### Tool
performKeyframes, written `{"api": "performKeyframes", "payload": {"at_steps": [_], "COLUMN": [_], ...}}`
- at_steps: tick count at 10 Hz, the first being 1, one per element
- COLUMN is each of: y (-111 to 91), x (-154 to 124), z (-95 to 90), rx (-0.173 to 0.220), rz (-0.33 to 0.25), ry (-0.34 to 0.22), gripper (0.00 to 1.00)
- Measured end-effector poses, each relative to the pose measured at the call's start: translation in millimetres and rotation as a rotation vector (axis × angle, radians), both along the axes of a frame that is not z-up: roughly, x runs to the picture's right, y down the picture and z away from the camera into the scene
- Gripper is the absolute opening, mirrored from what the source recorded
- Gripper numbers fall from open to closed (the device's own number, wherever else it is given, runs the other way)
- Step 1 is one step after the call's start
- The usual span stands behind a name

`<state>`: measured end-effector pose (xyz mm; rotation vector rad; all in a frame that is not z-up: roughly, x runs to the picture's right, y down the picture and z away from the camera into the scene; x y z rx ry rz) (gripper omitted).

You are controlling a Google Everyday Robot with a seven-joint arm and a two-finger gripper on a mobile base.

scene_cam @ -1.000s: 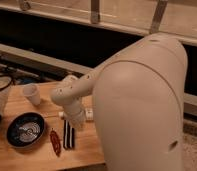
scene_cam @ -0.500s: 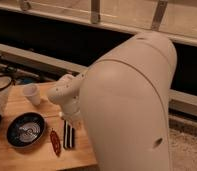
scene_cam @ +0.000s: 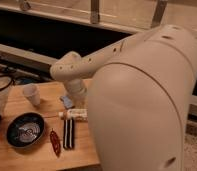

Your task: Knock the bottle over

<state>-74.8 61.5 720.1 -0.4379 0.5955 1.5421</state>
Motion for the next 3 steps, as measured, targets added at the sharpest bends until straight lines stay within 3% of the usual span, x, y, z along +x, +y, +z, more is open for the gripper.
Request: {"api": "performKeyframes", "payload": {"at_steps": [1,3], "y": [-24,-53], "x": [9,23], "z": [0.2,4.2], "rx": [0.029,0.023], "rz": [0.027,0.022], "ry": [-0.005,-0.002], "gripper": [0.8,0.7]}}
